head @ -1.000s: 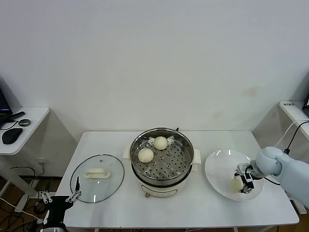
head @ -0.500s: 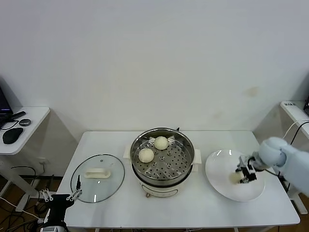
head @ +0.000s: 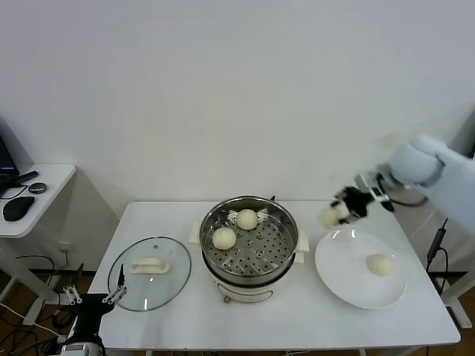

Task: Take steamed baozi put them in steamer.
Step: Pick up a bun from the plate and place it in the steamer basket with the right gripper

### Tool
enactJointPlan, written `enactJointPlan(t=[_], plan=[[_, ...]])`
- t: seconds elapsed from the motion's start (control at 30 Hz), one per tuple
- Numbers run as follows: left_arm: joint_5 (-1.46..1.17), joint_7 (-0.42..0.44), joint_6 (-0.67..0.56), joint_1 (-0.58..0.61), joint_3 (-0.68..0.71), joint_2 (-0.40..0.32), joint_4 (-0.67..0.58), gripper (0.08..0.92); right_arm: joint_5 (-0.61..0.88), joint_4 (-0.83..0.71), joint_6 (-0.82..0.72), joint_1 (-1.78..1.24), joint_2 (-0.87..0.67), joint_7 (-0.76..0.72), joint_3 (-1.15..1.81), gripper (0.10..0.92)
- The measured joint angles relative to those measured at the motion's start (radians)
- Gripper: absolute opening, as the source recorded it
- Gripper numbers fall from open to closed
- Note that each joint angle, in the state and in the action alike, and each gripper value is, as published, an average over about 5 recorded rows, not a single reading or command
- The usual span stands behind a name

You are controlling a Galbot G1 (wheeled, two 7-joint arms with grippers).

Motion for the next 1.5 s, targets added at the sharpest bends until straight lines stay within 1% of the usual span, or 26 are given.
enactJointPlan(t=[0.23, 0.57, 0.73, 0.97, 1.07, 1.17, 1.33, 1.4, 1.5], plan=[[0.002, -0.001, 0.000, 0.002, -0.006, -0.012, -0.007, 0.823, 0.010, 0.019, 0.142, 0.090, 0.155, 0.044, -0.146, 0.459], [0.000, -0.003, -0.001, 0.009, -0.027, -0.024, -0.013, 0.823, -0.103, 0.002, 0.351, 0.100, 0.354, 0.095, -0.281, 0.488], [0.000, -0.006, -0.005, 0.010, -0.032, -0.030, -0.007, 0.823, -0.179, -0.008, 0.433, 0.088, 0.408, 0.103, -0.316, 0.510], [0.000, -0.009, -0.008, 0.012, -0.034, -0.033, 0.000, 0.823, -0.273, -0.010, 0.511, 0.065, 0.439, 0.104, -0.339, 0.531], [0.000, -0.010, -0.010, 0.011, -0.035, -0.034, 0.002, 0.823, -0.298, -0.015, 0.528, 0.055, 0.445, 0.110, -0.342, 0.564], [0.000, -0.011, -0.012, 0.011, -0.036, -0.033, 0.003, 0.823, -0.312, -0.019, 0.540, 0.048, 0.448, 0.116, -0.343, 0.635], [-0.001, -0.012, -0.013, 0.015, -0.040, -0.032, 0.000, 0.823, -0.319, -0.019, 0.550, 0.051, 0.444, 0.115, -0.334, 0.775], [-0.001, -0.013, -0.013, 0.018, -0.040, -0.030, -0.003, 0.823, -0.314, -0.020, 0.549, 0.060, 0.437, 0.111, -0.324, 0.807], [-0.002, -0.013, -0.013, 0.020, -0.040, -0.028, -0.008, 0.823, -0.294, -0.023, 0.539, 0.079, 0.419, 0.104, -0.305, 0.821]])
